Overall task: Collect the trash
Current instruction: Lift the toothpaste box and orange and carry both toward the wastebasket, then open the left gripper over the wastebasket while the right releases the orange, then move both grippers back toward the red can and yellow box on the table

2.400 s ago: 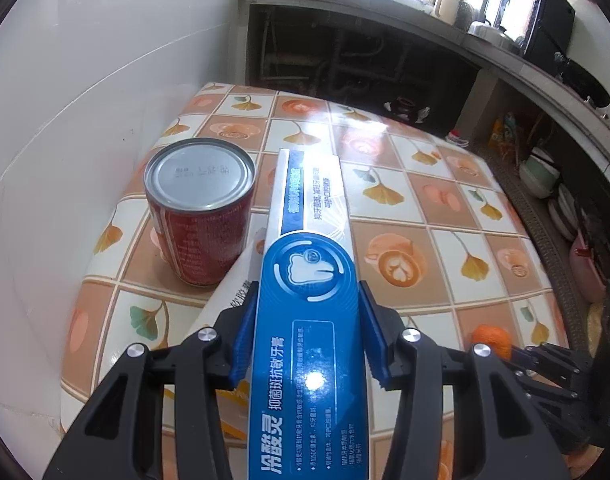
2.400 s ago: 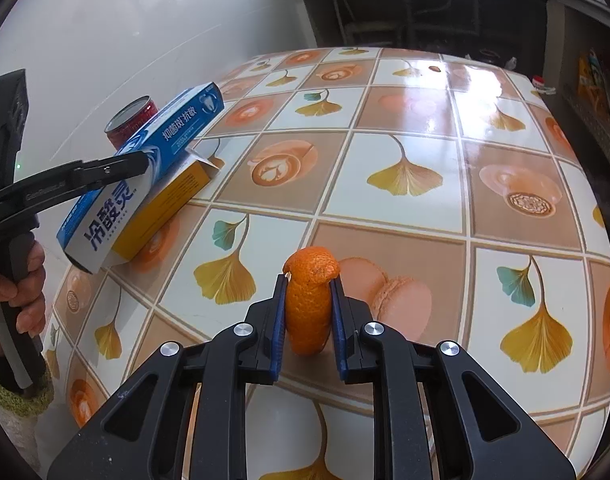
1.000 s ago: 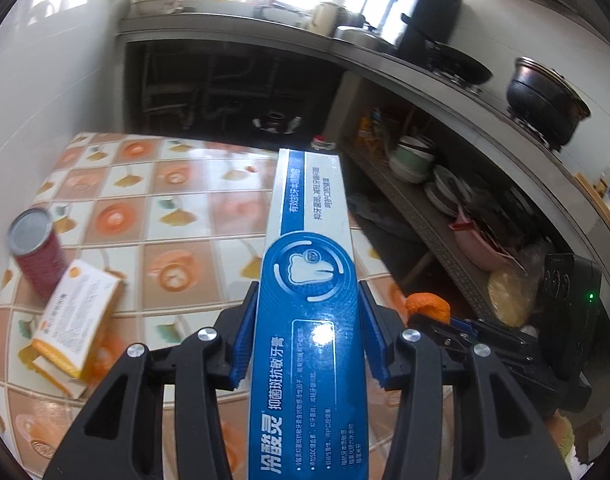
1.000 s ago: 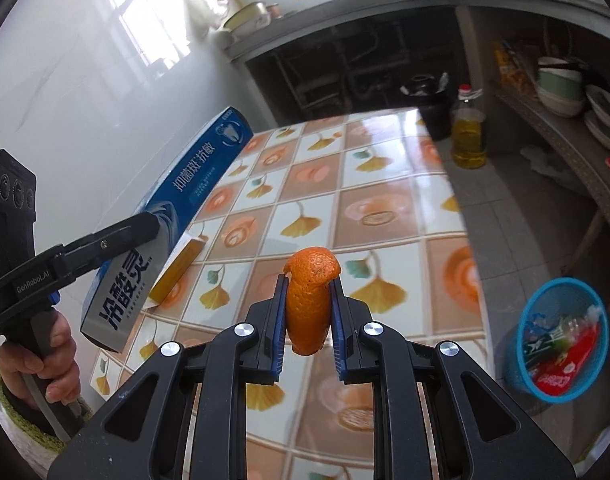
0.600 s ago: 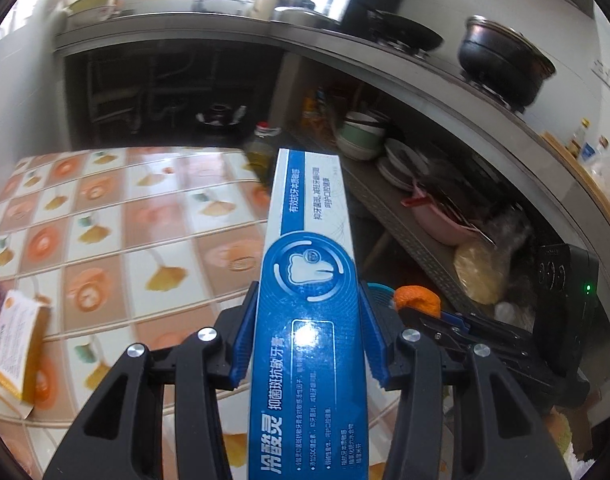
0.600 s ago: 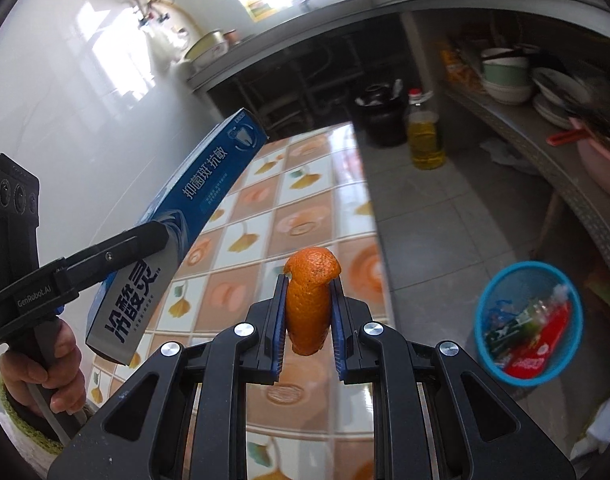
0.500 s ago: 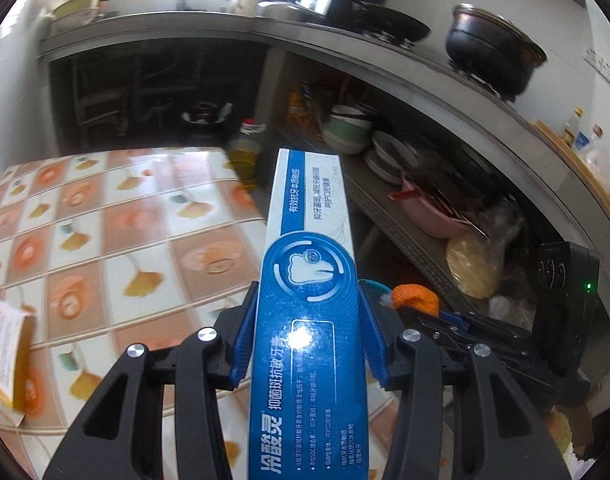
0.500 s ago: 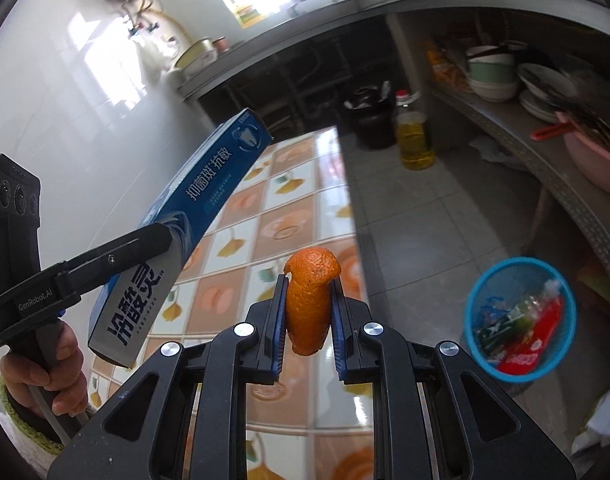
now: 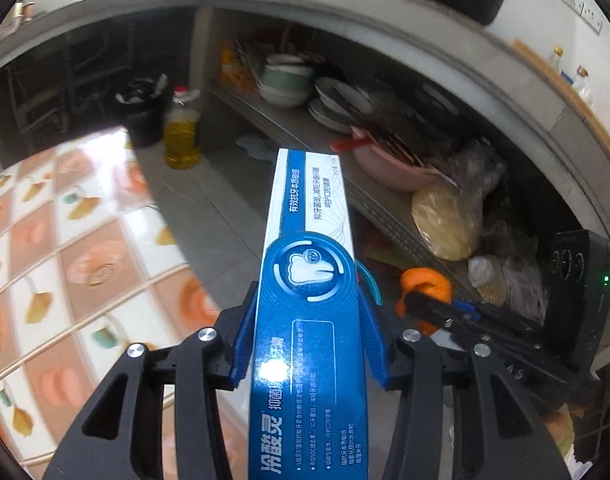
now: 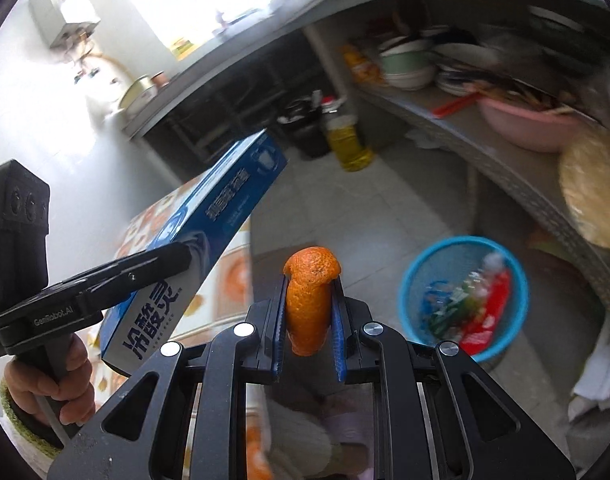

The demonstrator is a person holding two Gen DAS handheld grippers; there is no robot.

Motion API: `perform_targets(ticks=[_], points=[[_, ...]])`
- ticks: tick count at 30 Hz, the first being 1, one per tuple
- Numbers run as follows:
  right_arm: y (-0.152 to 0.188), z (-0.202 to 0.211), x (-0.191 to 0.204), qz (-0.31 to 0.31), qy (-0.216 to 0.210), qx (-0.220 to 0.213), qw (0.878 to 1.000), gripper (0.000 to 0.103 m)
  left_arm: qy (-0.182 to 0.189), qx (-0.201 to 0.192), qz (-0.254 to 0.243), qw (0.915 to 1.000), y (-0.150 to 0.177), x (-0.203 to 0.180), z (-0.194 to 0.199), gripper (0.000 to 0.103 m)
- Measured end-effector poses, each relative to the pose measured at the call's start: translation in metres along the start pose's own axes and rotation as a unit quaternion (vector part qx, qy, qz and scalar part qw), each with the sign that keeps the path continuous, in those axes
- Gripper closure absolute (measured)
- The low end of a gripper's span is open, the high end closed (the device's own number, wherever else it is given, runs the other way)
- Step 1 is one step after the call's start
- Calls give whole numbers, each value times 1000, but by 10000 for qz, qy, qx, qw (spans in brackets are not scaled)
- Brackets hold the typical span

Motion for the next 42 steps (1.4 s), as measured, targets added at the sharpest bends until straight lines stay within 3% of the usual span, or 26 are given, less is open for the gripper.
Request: perform_targets(ticks=[5, 9, 14, 21, 25, 27, 33, 42], points=[[8, 4, -62, -613, 489, 43, 9969, 85, 186, 688, -14, 9975, -6, -16, -57, 58], [20, -10, -108, -1138, 671, 298, 9908, 85, 315, 1373, 178, 9899, -5, -22, -111, 58], [30, -44, -143, -1622, 699, 750, 9814, 85, 279, 2116, 271, 9766, -3, -33, -180, 58], [32, -102, -177, -1949, 893, 1259, 9686, 84, 90, 2727, 409, 9612, -7, -50, -254, 58], [31, -134, -194, -1959, 1155, 1475, 9626, 73, -100, 2700, 310, 9623, -14, -63, -283, 56], [36, -147, -203, -1935, 1353, 1554, 9592, 58, -147, 2698, 283, 9624, -14, -65, -288, 49], [50, -132, -208, -2080, 1465, 1474, 9558, 56, -121, 2509, 289, 9675, -16, -59, -269, 42], [58, -76, -167, -1883, 1326, 1108, 9668, 53, 167, 1935, 310, 9805, -24, -44, -188, 34]])
Point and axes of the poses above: each gripper's, at about its wrist camera, not at the fingertips, and z roughly against the way its jaws point, x to its left, y to its underside, the point moved 1 cm from there along -z, roughly the way its jaws point, and after that the axes turned 4 degrees about -y, right-handed, at the moved point
